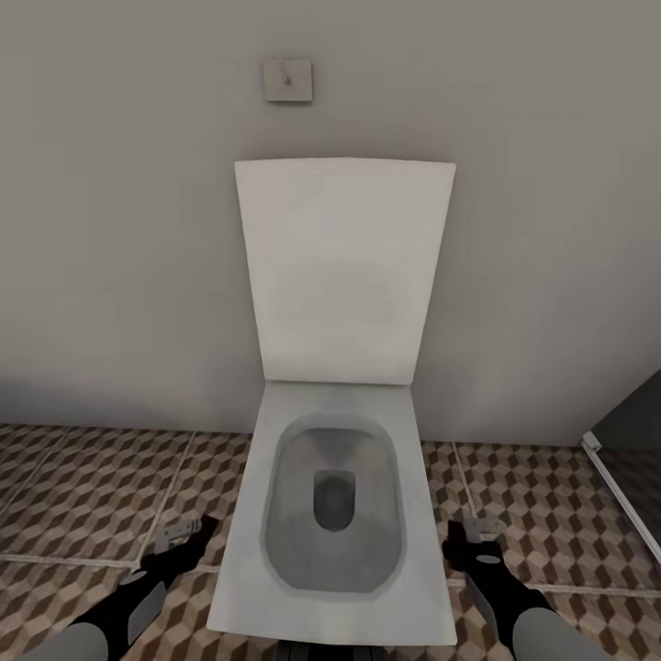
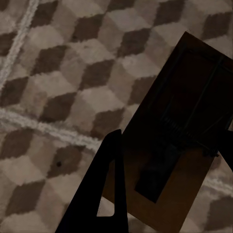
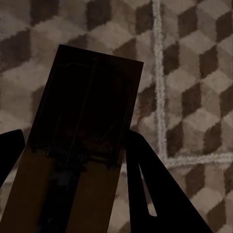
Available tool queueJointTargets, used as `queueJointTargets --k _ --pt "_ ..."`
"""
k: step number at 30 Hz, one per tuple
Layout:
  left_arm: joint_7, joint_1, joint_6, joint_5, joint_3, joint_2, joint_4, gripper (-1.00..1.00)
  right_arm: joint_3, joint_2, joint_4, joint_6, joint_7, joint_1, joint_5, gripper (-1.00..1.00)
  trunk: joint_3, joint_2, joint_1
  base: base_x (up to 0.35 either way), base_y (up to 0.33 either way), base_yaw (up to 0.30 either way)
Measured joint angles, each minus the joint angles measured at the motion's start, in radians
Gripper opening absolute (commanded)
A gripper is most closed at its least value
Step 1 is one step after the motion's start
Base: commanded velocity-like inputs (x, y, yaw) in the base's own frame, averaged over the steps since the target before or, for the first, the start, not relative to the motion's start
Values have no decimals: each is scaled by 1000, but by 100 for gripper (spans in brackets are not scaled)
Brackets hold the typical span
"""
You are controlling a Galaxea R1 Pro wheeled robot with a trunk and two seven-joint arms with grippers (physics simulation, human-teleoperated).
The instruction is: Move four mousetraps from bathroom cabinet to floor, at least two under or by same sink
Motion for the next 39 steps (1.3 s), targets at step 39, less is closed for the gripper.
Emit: queueJointTargets --k 39 --pt "0 2 -33 0 -2 -12 20 -100 2 9 47 -50 -4 0 2 -100 0 0 0 0 0 0"
